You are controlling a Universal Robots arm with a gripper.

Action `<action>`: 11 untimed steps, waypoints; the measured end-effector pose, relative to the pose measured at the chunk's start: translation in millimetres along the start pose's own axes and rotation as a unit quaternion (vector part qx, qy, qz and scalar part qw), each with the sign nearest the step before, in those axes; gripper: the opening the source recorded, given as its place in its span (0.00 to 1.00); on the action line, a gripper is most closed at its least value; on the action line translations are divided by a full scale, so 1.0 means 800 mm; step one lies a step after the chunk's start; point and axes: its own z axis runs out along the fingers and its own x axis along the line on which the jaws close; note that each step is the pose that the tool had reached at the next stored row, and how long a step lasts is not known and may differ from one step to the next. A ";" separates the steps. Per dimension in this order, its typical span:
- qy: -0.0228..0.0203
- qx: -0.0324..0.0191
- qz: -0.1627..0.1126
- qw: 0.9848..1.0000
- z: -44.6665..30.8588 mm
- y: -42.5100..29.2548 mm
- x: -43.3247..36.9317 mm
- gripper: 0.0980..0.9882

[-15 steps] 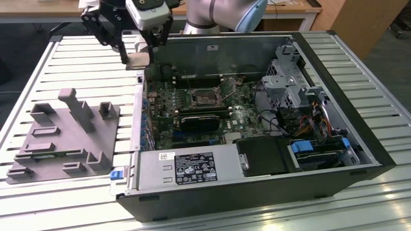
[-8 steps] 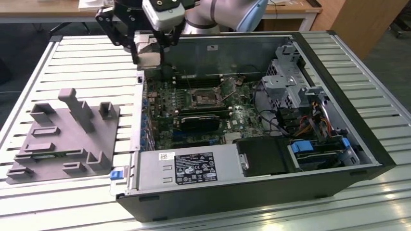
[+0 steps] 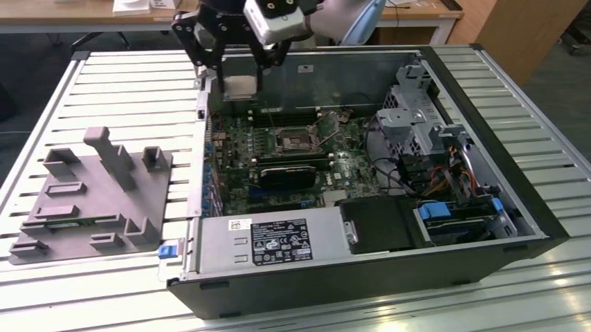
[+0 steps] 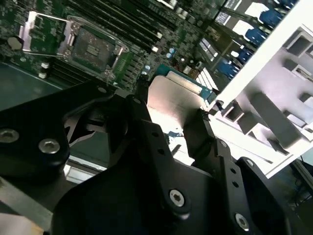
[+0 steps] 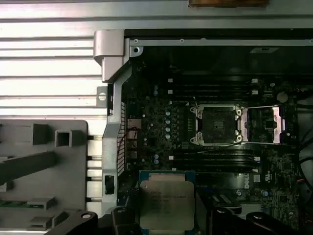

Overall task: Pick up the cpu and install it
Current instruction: 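Pick up the cpu and move it towards the insertion slot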

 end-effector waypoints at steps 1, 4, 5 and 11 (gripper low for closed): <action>0.000 0.000 0.000 1.000 0.0002 0.0001 -0.006 0.49; 0.000 0.000 0.000 1.000 0.0013 0.0004 -0.023 0.49; 0.000 0.000 0.000 1.000 0.0018 0.0007 -0.029 0.49; 0.000 0.000 0.000 1.000 0.0050 0.0115 -0.058 0.49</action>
